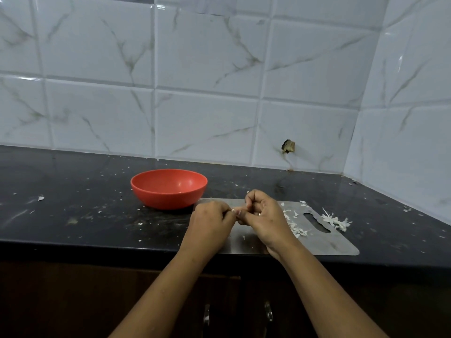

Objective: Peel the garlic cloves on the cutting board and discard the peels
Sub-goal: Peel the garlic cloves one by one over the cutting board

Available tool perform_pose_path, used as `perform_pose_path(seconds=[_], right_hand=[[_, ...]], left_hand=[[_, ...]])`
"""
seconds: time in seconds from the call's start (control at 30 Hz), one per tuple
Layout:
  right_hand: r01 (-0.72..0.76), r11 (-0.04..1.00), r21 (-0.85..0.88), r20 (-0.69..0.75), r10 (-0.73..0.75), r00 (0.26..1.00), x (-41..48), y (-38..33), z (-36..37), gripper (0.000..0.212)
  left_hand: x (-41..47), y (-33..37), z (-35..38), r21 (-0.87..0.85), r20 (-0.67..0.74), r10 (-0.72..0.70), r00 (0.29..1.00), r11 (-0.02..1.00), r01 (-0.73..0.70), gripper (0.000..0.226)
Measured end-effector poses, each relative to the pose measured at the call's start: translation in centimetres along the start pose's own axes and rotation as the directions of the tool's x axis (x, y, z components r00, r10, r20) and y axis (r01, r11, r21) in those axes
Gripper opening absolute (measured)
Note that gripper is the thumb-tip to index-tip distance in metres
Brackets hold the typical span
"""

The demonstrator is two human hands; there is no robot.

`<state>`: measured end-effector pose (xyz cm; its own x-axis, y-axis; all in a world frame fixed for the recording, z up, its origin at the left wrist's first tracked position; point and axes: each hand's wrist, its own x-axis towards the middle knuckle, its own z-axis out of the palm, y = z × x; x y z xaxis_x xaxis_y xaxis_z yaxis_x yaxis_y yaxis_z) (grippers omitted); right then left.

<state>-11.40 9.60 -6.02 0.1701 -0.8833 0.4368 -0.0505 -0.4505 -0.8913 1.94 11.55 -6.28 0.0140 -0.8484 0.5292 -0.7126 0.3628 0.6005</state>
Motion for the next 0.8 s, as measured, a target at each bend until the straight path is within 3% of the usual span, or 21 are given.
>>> perform_pose_path(seconds=[0.23,0.8], right_hand=[[-0.017,0.998,0.053,-0.011,0.018,1.000,0.18,-0.07,-0.14,0.035],[-0.127,0.980,0.154,0.015,0.126,0.992,-0.10,-0.90,-0.22,0.016]], left_hand=[[0.09,0.24,-0.15,-0.035,0.006,-0.036,0.999,0.999,0.036,0.028],[0.27,0.09,-0.72,-0.177,-0.027,-0.144,0.989,0.975,0.137,0.018]])
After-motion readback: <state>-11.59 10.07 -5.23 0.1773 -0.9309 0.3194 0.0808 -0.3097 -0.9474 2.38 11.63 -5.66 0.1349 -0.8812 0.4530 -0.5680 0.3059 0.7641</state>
